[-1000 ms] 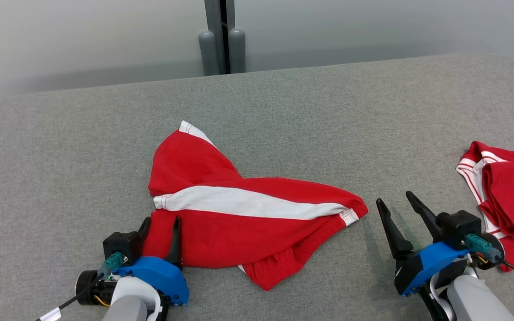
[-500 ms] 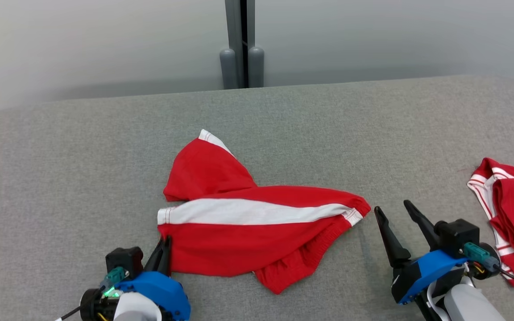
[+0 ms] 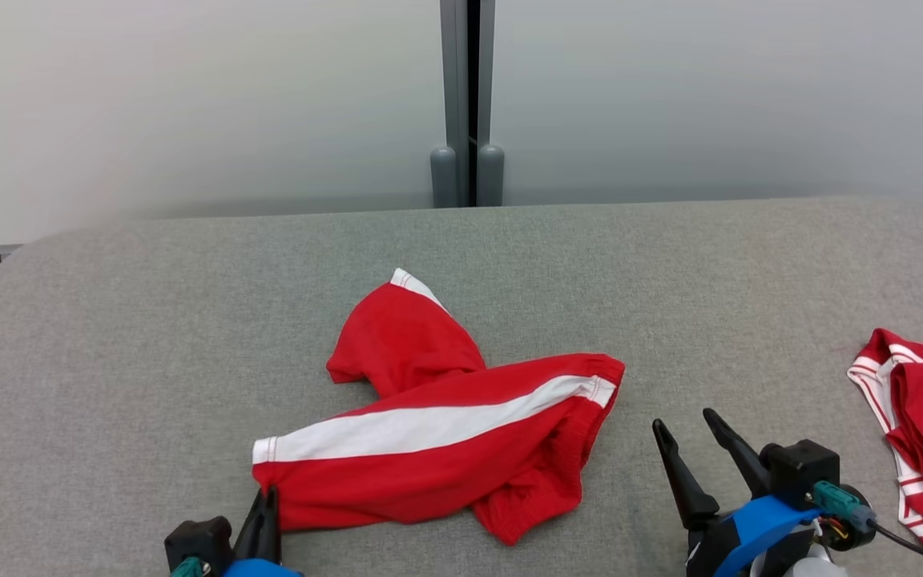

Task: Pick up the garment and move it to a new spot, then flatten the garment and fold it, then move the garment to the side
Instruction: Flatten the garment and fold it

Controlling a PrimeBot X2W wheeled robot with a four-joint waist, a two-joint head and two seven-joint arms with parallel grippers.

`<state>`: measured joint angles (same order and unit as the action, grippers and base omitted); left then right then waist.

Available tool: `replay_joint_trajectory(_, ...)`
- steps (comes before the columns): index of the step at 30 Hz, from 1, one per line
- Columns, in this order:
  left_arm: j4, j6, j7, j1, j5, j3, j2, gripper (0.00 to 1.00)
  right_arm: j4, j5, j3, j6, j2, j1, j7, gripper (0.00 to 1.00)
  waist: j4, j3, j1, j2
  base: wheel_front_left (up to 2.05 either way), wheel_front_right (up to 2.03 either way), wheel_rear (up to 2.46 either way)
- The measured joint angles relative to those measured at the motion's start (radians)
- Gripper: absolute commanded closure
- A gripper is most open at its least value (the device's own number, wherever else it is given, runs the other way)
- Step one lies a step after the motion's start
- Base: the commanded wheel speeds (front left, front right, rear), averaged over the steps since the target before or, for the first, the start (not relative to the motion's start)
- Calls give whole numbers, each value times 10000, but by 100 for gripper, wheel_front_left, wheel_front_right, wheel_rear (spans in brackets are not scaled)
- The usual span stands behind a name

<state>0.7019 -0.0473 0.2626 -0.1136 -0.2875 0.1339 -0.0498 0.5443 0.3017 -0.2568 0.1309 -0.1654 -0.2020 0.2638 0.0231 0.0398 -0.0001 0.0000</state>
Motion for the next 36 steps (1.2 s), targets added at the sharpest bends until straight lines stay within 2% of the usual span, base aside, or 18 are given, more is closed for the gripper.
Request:
replay_joint_trajectory(3, -713, 293, 0, 531, 431, -291, -4, 100, -313, -150, 234, -2, 222, 284, 2, 0, 70, -201, 0, 0, 0, 0, 0)
replay_joint_trajectory(4, -913, 332, 2, 630, 610, -385, -4, 70, -445, -268, 403, 0, 316, 350, 2, 0, 72, -223, -1, -1, 0, 0, 0)
replay_joint_trajectory(5, -1110, 389, 0, 694, 740, -483, 2, 0, -587, -391, 606, 0, 408, 411, 0, 0, 72, -235, -1, -1, 0, 0, 0)
replay_joint_trajectory(9, -1871, 535, 2, 774, 1275, -846, -8, 0, -1103, -1032, 1300, -2, 815, 562, 2, 0, 52, -273, 0, 0, 0, 0, 0)
replay_joint_trajectory(14, -2142, 631, 2, 781, 1513, -1099, -8, 0, -1551, -1636, 1716, 0, 1108, 626, 2, 0, -21, -317, 0, -1, 0, 0, 0)
replay_joint_trajectory(20, -2192, 564, 2, 669, 1703, -1110, -6, 0, -1810, -1404, 1762, -2, 1141, 699, 2, 0, -20, -395, 0, 0, 0, 0, 0)
replay_joint_trajectory(28, -2050, 598, 2, 775, 1747, -1145, -4, 0, -1586, -1427, 1950, -2, 1141, 911, 2, 0, -17, -476, 1, 0, 0, 0, 0)
replay_joint_trajectory(36, -1996, 727, 2, 827, 1825, -1244, -6, 0, -1175, -2040, 2803, -2, 1145, 947, 2, 0, -93, -429, 1, 0, 0, 0, 0)
